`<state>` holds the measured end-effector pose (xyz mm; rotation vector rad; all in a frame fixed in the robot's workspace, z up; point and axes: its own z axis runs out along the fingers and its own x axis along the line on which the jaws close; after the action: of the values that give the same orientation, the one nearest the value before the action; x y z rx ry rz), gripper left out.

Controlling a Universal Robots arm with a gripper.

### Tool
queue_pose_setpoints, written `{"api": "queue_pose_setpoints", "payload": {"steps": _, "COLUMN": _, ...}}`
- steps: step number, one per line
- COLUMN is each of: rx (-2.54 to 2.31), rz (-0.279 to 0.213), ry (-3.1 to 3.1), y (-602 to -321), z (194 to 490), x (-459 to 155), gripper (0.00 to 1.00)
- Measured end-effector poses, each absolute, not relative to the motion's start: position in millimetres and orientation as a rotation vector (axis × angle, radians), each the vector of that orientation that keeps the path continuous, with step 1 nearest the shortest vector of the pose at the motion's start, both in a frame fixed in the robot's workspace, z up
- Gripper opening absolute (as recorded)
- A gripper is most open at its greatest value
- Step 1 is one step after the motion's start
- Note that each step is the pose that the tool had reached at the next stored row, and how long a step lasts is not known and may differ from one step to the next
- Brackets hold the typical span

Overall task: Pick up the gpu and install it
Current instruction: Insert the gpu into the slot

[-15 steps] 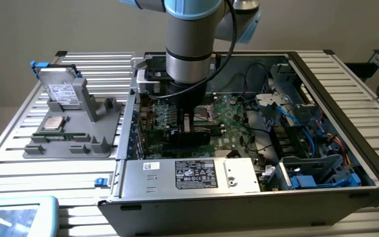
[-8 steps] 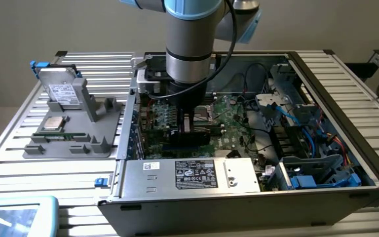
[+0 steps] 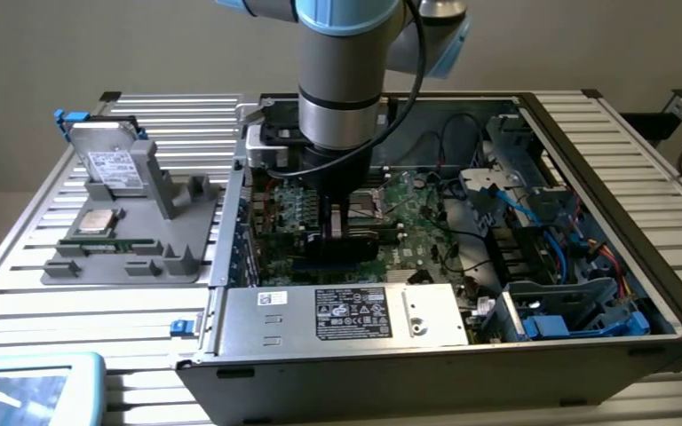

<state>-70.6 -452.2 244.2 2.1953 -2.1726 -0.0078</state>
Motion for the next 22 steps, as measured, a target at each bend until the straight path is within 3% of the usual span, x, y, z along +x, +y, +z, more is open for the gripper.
{"api": "queue_pose_setpoints", "payload": {"steps": 22, "rx": 2.196, "rz": -0.008, "ry": -2.172, "y": -452.2, "z": 242.5, "x": -71.9, "gripper": 0.27}}
